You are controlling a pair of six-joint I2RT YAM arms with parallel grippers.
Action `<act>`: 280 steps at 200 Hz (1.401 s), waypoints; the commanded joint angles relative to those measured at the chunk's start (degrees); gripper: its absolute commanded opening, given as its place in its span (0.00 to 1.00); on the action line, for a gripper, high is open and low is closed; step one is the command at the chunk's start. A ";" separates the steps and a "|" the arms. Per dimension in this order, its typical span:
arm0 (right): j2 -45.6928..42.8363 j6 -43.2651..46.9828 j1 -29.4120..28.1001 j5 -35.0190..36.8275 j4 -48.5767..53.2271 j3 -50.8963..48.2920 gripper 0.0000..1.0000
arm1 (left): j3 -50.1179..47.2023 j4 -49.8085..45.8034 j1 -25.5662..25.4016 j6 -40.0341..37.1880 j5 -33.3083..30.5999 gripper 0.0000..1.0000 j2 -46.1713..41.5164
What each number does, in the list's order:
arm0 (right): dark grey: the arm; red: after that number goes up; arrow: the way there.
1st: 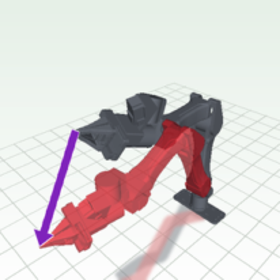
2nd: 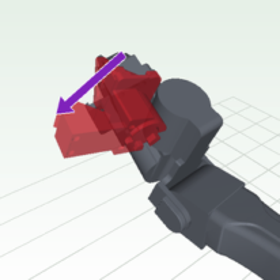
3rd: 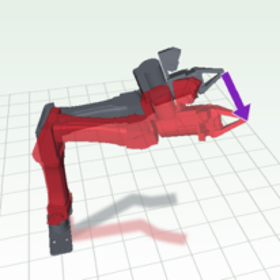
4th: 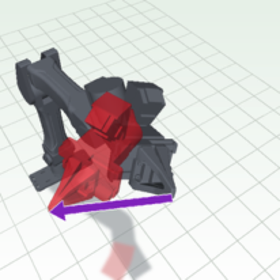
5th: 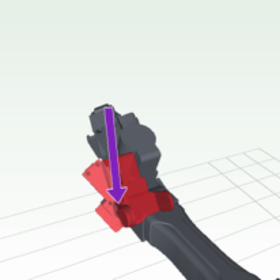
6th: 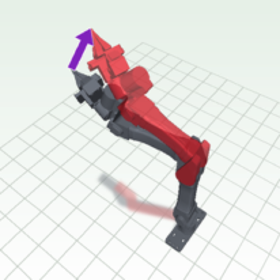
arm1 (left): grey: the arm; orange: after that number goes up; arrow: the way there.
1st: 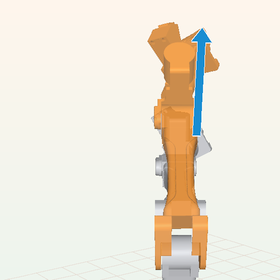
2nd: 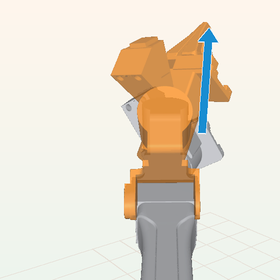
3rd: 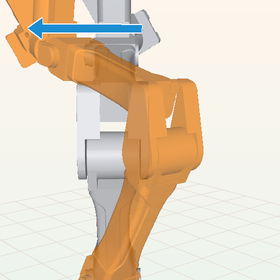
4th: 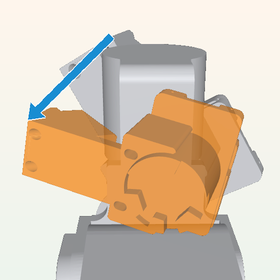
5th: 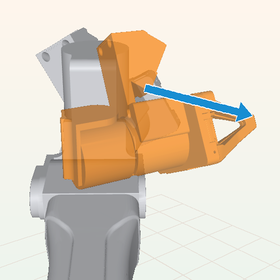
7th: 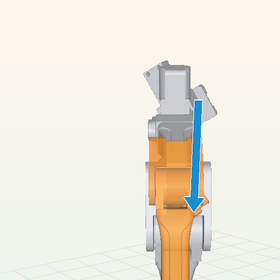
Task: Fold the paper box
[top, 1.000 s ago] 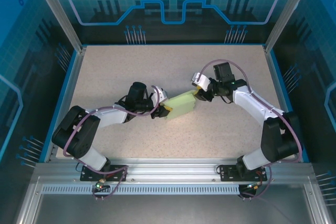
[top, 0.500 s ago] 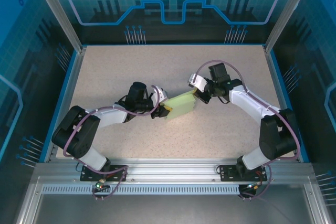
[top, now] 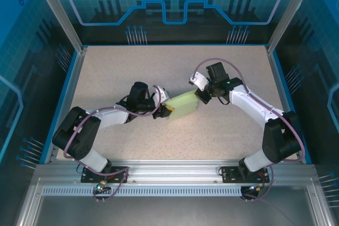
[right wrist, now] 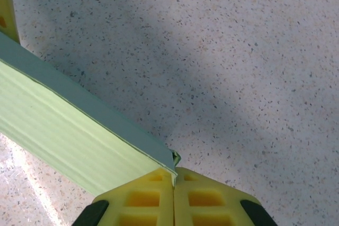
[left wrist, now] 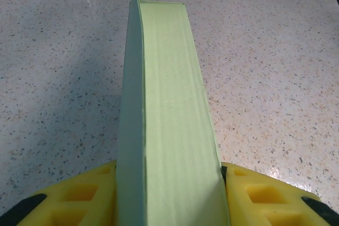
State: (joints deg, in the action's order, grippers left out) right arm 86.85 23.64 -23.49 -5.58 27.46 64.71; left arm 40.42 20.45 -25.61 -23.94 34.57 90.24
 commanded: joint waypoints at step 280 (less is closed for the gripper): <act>4.10 -24.21 -4.10 10.26 10.42 6.92 0.06 | 2.20 -0.12 0.06 0.70 0.21 0.36 0.25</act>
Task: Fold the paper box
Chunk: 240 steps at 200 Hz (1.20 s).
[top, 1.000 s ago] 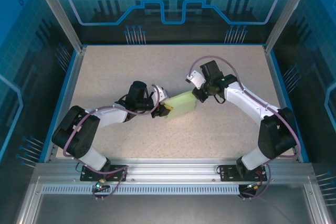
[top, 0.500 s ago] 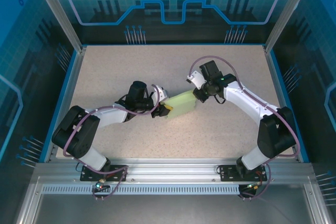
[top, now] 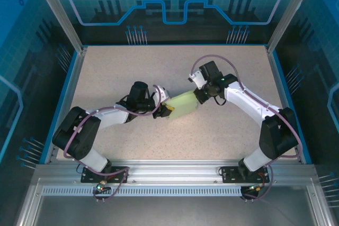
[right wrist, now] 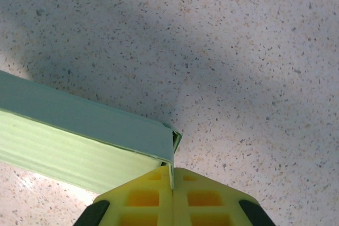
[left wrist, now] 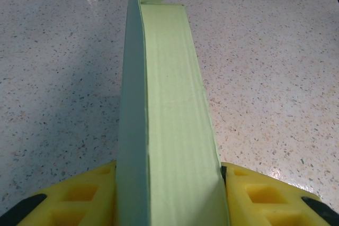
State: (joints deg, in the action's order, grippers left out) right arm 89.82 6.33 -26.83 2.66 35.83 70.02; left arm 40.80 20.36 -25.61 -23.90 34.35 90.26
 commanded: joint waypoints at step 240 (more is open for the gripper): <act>2.45 -11.20 0.92 -0.99 7.89 6.01 0.05 | 2.22 -2.08 -0.41 -3.52 -2.11 0.36 1.11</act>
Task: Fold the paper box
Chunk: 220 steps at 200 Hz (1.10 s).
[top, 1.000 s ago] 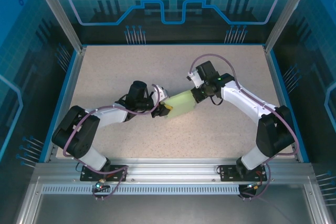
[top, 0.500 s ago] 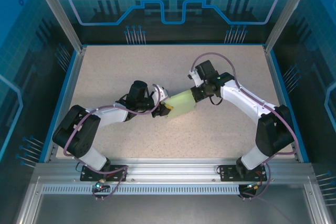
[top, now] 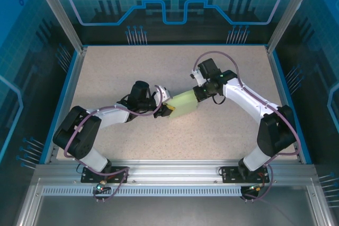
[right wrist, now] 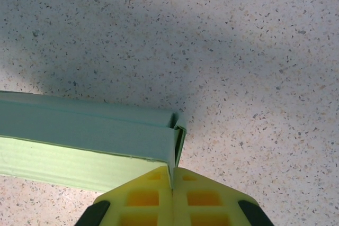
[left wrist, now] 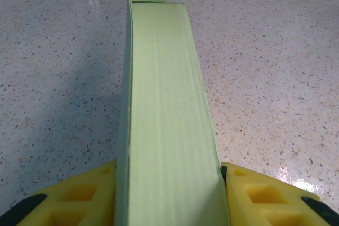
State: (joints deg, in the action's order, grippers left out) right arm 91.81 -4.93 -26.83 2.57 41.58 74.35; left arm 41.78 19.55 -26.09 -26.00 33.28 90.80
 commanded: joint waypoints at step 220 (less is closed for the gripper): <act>-2.58 -1.23 -0.35 5.43 -5.72 -8.95 0.02 | 1.23 -0.43 -0.26 -0.81 -3.11 0.39 1.05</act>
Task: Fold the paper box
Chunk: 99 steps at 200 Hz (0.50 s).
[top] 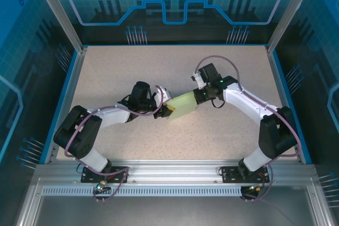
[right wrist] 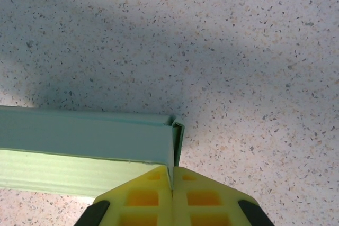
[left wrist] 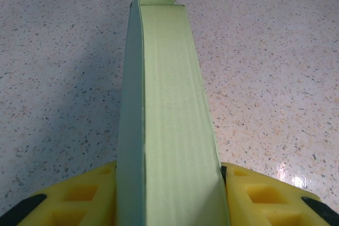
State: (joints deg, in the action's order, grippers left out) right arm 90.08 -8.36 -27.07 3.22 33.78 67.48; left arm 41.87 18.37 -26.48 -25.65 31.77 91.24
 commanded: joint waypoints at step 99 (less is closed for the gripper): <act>-3.98 0.68 -3.92 8.99 -5.83 -9.27 0.01 | 1.57 0.54 0.12 2.13 -1.16 0.52 -0.52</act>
State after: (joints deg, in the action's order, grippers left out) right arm 86.96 -6.46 -30.00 9.32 25.47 60.88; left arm 41.87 18.50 -26.52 -24.47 30.79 91.24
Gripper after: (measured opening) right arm 0.053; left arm 0.511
